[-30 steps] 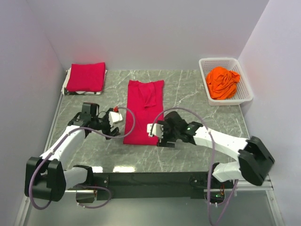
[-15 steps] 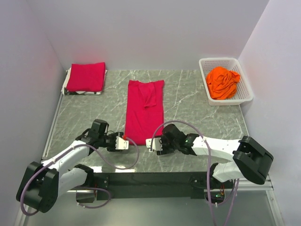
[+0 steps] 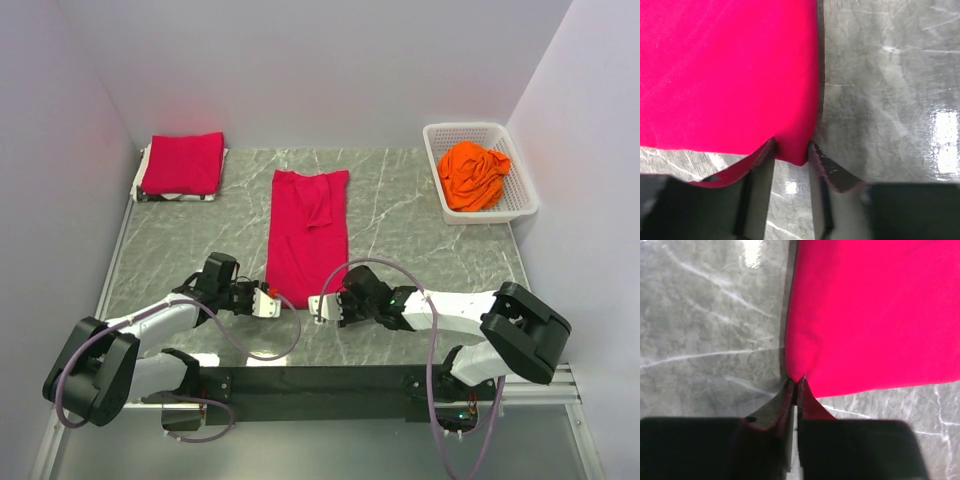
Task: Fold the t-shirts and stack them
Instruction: Fold the tshirt
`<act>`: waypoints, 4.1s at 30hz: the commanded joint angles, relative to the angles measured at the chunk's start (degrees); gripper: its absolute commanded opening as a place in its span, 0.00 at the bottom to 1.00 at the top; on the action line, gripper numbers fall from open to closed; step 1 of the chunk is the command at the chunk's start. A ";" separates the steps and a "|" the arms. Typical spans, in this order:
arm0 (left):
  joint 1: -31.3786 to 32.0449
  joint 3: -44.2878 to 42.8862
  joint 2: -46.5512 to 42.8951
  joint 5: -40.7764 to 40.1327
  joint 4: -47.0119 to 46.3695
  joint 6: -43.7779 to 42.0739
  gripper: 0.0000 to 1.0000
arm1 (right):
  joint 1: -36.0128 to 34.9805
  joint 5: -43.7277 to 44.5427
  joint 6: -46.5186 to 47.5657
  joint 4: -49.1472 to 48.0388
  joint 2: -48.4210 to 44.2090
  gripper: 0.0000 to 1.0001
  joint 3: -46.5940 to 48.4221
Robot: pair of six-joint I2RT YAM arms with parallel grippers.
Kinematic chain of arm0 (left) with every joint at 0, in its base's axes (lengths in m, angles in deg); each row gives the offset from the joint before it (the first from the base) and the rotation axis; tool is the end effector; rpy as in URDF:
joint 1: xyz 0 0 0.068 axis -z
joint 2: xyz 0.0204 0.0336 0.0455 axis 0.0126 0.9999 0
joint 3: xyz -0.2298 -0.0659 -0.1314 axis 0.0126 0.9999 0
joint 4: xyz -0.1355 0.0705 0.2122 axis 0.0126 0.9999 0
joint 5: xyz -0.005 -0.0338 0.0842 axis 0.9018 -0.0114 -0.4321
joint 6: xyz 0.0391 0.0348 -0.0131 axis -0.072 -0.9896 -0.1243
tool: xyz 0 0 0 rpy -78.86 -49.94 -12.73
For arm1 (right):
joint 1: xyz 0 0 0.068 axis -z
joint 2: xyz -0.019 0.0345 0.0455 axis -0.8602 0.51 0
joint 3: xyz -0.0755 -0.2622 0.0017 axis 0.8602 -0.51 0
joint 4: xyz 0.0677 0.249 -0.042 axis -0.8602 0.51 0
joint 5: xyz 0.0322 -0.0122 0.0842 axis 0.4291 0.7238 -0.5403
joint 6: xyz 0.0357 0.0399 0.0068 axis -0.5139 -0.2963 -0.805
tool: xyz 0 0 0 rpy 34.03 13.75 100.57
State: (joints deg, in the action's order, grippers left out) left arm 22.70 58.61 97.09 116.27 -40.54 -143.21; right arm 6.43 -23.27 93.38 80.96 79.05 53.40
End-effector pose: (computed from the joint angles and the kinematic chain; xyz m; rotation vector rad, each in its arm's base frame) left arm 0.1709 -0.0958 0.1395 1.7907 1.4281 -0.3497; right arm 0.1469 0.2009 0.1445 -1.9486 1.4514 0.1468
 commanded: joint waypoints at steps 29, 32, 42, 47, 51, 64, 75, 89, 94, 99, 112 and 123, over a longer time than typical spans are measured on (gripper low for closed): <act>3.12 -16.75 -28.04 14.67 54.84 -2.97 0.01 | -7.56 -10.35 -14.46 33.43 -32.64 0.00 8.17; 3.12 -18.68 -27.61 16.07 59.05 -2.60 0.01 | -8.18 -9.39 -15.87 34.05 -33.10 0.00 9.22; 1.20 -25.27 -21.30 13.79 53.18 5.31 0.01 | -2.04 -8.06 -8.67 32.91 -27.92 0.00 15.46; -6.45 -33.42 -10.84 19.76 57.64 -2.41 0.01 | 6.75 -13.86 -3.13 36.41 -19.24 0.00 22.92; -12.33 -41.43 3.11 21.79 60.83 -8.14 0.01 | 12.29 -17.46 2.49 40.11 -11.76 0.00 31.18; -18.59 -81.06 44.71 21.88 64.01 -5.26 0.03 | 26.27 -23.36 12.96 48.29 27.24 0.00 65.01; -16.30 -90.23 63.00 15.55 46.25 14.86 0.18 | 27.33 -17.74 10.86 45.31 45.12 0.02 76.20; -18.50 -77.94 50.37 16.87 43.71 18.83 0.63 | 30.14 -16.76 -11.63 50.47 49.51 0.52 96.03; -18.32 -74.05 47.01 17.65 35.43 27.28 0.62 | 30.05 -23.60 -20.78 52.42 51.36 0.46 97.82; -16.83 -76.78 52.01 19.16 42.09 27.27 0.53 | 29.61 -28.27 -26.06 49.96 53.47 0.44 94.30; -11.82 -63.17 51.23 10.81 48.86 24.73 0.46 | 27.60 -33.03 -30.20 50.39 58.22 0.38 88.95; -13.92 -60.93 42.71 14.93 63.63 11.12 0.50 | 26.80 -36.45 -23.07 57.69 48.12 0.41 80.41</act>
State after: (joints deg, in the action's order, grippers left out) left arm 10.87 2.31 143.21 128.78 14.89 -123.69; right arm 33.29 -57.58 67.81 135.32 133.28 133.11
